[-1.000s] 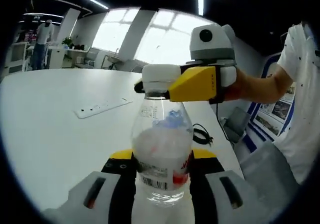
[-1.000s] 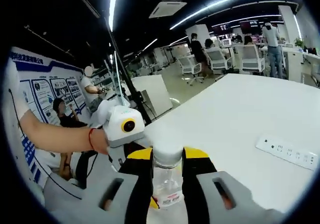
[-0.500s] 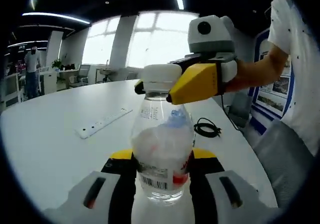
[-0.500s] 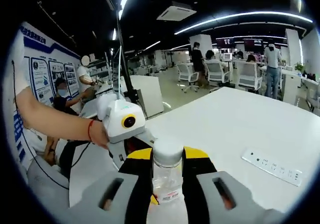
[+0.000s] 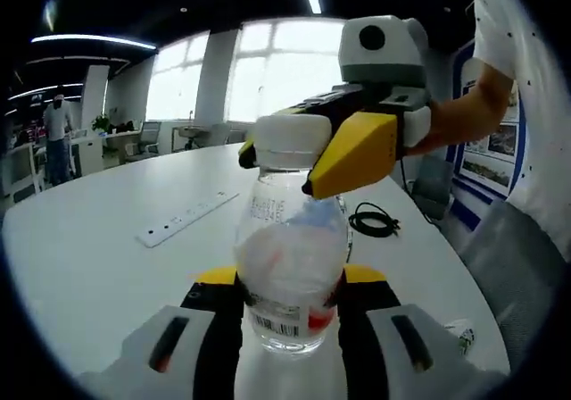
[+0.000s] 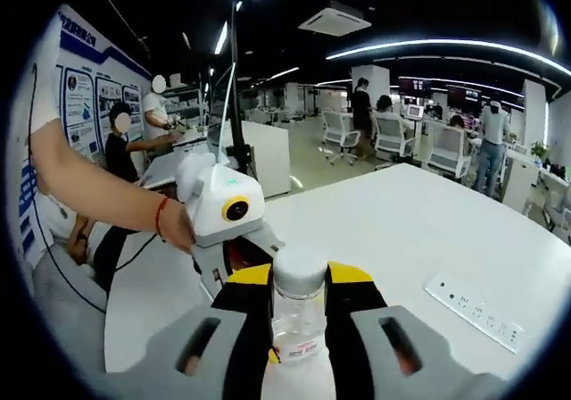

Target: Arrange the tabletop items into an orderly group along one side of the table until the central work area is clear of visible clutter.

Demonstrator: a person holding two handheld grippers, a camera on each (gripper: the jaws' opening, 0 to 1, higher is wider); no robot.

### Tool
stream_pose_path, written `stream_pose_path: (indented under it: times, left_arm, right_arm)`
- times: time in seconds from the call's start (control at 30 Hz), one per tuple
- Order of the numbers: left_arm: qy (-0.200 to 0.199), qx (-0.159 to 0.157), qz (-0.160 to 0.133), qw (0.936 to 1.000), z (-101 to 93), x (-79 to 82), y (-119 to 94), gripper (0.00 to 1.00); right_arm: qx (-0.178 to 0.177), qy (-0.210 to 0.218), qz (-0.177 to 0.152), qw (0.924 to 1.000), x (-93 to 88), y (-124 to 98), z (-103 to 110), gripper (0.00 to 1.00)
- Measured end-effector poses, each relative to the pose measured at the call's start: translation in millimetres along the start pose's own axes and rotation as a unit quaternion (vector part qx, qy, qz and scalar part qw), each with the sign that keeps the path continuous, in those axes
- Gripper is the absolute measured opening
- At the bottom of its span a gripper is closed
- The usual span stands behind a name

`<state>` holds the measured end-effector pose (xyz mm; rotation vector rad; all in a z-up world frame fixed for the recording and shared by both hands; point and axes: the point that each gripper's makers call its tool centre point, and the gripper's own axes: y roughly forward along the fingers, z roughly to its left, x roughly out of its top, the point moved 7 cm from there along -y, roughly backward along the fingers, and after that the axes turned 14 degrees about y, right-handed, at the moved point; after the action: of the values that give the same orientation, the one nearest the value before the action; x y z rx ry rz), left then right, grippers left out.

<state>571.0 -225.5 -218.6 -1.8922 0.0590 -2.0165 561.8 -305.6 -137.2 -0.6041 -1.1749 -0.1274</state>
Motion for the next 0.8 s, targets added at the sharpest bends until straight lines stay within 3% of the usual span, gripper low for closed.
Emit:
stream_pose_path:
  times: [0.8]
  left_arm:
    - [0.004,0.025,0.003,0.9997,-3.1,-6.3,-2.2,0.40]
  right_arm:
    - [0.010,-0.054,0.022,0.9983,-4.5,4.8,5.1,0.19]
